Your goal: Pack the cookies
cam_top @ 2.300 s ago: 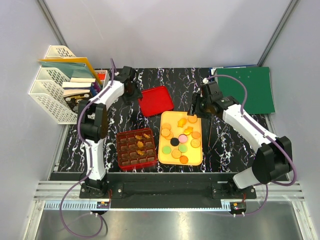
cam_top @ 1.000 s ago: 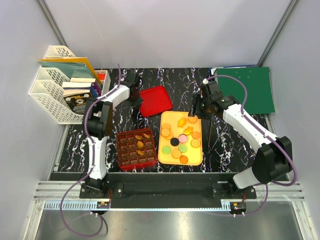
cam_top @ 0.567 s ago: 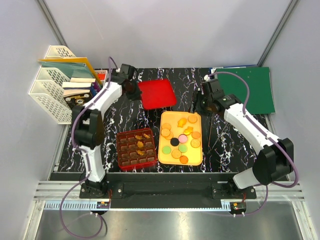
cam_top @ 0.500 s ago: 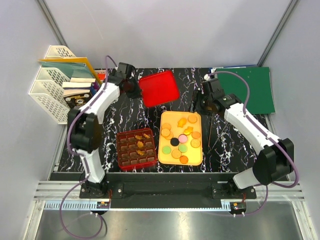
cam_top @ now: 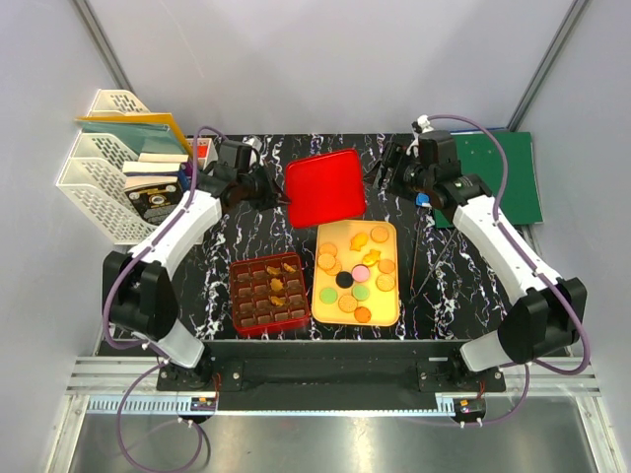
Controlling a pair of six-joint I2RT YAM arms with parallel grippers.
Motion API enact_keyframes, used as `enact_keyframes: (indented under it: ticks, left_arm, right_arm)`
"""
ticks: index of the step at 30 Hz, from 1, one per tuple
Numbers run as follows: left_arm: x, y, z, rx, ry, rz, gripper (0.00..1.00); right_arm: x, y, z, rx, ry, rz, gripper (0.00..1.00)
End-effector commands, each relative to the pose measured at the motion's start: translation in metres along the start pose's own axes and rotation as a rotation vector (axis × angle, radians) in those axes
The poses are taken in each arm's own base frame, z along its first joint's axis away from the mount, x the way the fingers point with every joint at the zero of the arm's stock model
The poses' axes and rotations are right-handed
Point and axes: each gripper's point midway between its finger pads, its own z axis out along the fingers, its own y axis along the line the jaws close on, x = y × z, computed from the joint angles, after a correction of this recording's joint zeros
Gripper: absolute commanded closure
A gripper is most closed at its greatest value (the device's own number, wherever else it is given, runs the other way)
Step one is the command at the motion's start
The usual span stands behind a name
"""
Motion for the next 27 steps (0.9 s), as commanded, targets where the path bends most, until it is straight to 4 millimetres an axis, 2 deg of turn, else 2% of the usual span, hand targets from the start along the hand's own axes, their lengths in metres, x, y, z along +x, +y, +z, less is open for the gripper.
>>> enact_keyframes:
  ticks: [1, 5, 8, 9, 12, 14, 18, 19, 22, 23, 27]
  left_arm:
    - [-0.015, -0.043, -0.026, 0.158, -0.082, 0.053, 1.00]
    - [-0.009, -0.049, -0.030, 0.181, -0.078, 0.069, 1.00]
    - [-0.005, -0.052, -0.032, 0.199, -0.074, 0.070, 1.00]
    - [-0.005, -0.054, -0.034, 0.207, -0.079, 0.071, 1.00]
    - [-0.004, -0.056, -0.037, 0.221, -0.082, 0.076, 1.00]
    - [0.000, -0.056, -0.036, 0.226, -0.074, 0.078, 1.00]
    - [0.000, -0.056, -0.036, 0.230, -0.078, 0.076, 1.00]
    - [0.000, -0.056, -0.036, 0.229, -0.077, 0.075, 0.97]
    - [-0.003, -0.054, -0.034, 0.219, -0.083, 0.070, 0.83]
    - [-0.004, -0.054, -0.034, 0.219, -0.084, 0.068, 0.81]
    - [-0.008, -0.052, -0.029, 0.215, -0.076, 0.040, 0.78]
  right_arm:
    - [-0.026, 0.037, -0.004, -0.161, -0.051, 0.006, 0.23]
    - [-0.017, 0.051, 0.008, -0.276, 0.005, 0.021, 0.25]
    - [-0.010, 0.056, 0.019, -0.324, 0.052, 0.045, 0.25]
    - [-0.005, 0.051, 0.028, -0.316, 0.075, 0.058, 0.26]
    - [0.002, 0.049, 0.035, -0.325, 0.103, 0.071, 0.29]
    - [0.004, 0.057, 0.034, -0.375, 0.117, 0.068, 0.33]
    - [0.008, 0.068, 0.032, -0.452, 0.155, 0.084, 0.48]
    - [0.009, 0.069, 0.032, -0.457, 0.157, 0.088, 0.57]
    - [0.007, 0.071, 0.025, -0.465, 0.147, 0.081, 0.67]
    - [0.005, 0.072, 0.022, -0.468, 0.138, 0.076, 0.72]
    - [0.007, 0.073, 0.015, -0.471, 0.136, 0.074, 0.82]
